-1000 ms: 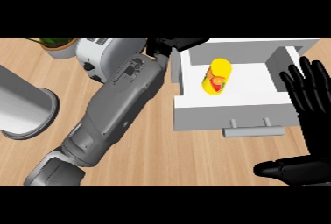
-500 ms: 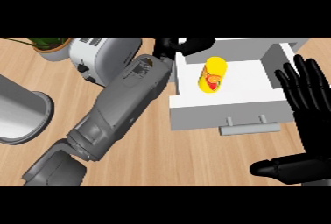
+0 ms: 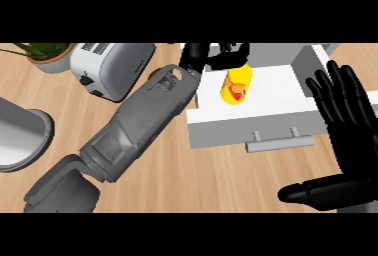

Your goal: Pick up the cup, place it into the drawer and close the drawer

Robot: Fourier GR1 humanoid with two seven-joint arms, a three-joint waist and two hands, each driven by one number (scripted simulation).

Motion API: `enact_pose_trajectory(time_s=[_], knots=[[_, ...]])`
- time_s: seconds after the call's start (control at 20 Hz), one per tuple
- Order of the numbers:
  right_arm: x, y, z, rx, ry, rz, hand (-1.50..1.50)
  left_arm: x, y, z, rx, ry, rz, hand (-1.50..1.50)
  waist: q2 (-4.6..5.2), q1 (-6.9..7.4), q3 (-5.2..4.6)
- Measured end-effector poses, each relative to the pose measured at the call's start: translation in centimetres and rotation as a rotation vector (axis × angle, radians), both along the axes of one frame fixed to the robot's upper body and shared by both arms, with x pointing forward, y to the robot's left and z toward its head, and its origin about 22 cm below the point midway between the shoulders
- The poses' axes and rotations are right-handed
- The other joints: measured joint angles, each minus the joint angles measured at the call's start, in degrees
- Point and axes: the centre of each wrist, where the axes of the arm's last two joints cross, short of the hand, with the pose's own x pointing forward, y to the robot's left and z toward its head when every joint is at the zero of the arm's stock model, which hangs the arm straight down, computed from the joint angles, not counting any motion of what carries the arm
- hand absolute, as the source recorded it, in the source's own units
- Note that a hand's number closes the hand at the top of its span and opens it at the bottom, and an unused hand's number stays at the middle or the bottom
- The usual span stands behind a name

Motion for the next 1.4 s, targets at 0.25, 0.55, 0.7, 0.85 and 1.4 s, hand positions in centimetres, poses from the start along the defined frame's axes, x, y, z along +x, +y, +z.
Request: enact_pose_trajectory(time_s=[0.25,0.55,0.7,0.85,1.4], knots=[[0.5,-0.1,0.1,0.01,-0.006,0.011,-1.5,-0.1,-0.2,-0.2,0.014,-0.002,0.009,-1.5,0.15,-0.23,-0.01],[0.4,-0.6,0.6,0.046,-0.007,0.04,-1.5,-0.5,-0.7,0.3,-0.085,-0.014,-0.034,-1.5,0.01,0.0,-0.04],[0.3,-0.2,0.4,0.062,0.01,0.056,-1.5,-0.8,-1.0,0.7,-0.159,-0.037,-0.064,-1.5,-0.26,0.91,-0.07],[-0.3,-1.1,1.1,0.068,0.022,0.061,-1.5,-0.9,-1.2,1.4,-0.236,-0.057,-0.099,-1.5,-0.66,2.19,-0.09],[-2.2,-3.1,1.7,-0.152,0.01,0.095,1.5,-1.1,3.4,1.8,-0.404,-0.03,-0.062,-1.5,-1.85,6.74,-0.14]])
